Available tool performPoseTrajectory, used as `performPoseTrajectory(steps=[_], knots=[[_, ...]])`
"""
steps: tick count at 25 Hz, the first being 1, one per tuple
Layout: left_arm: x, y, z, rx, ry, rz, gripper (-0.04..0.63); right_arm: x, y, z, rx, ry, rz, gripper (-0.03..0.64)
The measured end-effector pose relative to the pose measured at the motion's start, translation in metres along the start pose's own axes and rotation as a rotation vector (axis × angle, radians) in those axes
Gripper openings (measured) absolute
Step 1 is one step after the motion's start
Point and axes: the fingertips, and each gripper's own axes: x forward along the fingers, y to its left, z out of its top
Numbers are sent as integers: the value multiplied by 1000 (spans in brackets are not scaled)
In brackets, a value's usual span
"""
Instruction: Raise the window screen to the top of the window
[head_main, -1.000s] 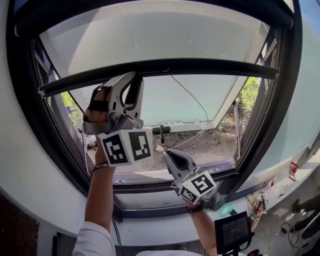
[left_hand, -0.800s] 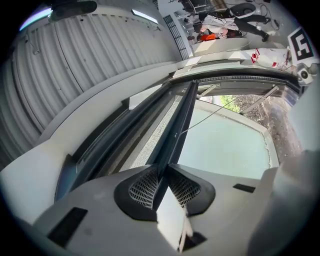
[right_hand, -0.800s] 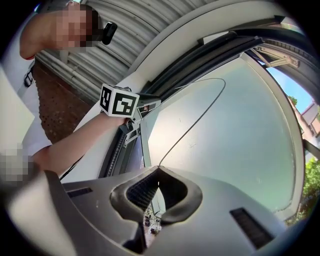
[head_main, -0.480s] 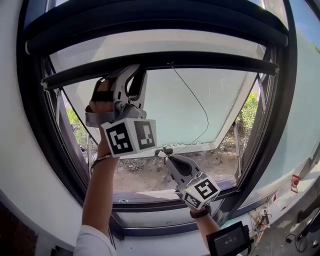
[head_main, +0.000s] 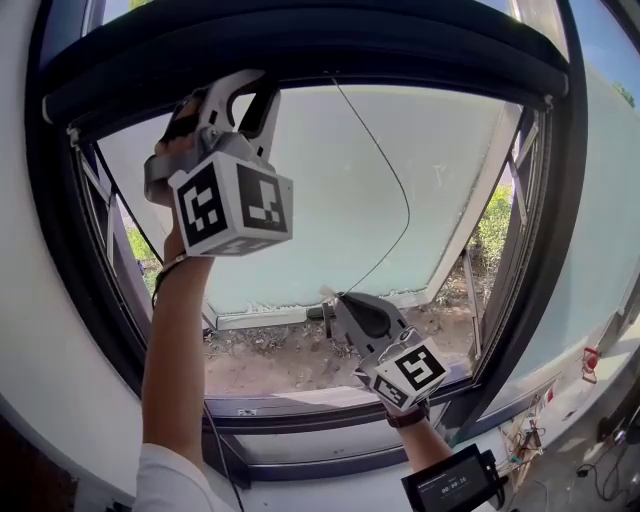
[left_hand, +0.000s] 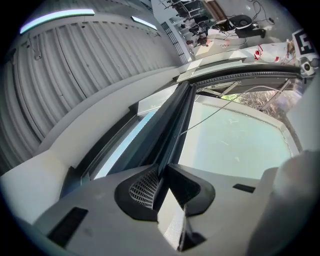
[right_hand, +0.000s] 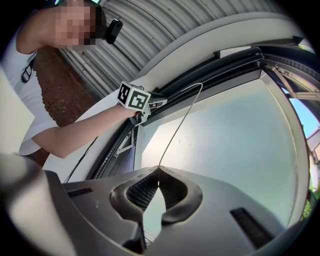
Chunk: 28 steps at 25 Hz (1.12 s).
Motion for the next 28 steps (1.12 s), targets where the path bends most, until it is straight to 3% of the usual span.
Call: performPoseTrajectory(steps=[4,9,13,15,18,20,24,28], knots=[[-8,1,5,-11,-17,60,57,-3,-8,-4,-3,31,-60,3],[-60,-3,21,-201,-103,109,56,-16,-10,-14,-67,105,-157,3],[-117,-43,3,-413,-68,61,34,-37,1,-24,-2,115,-217,3],[-146,-73,-18,-586,-30,23,34,-47,10,-29,31,104,-252,3],[-197,-142,-57,-933,94,-20,7,-59,33,-40,87,78,-284,3],[-235,-193,-72,-1077,197,-78,2,-69,52,-54,103,108,-307,3],[-309,-268,-70,-1242,327,-163,2,-98,85,-87,142,182,-352,3],[-370,-310,-46,-1266,410,-261,2,-131,120,-105,158,242,-353,3]])
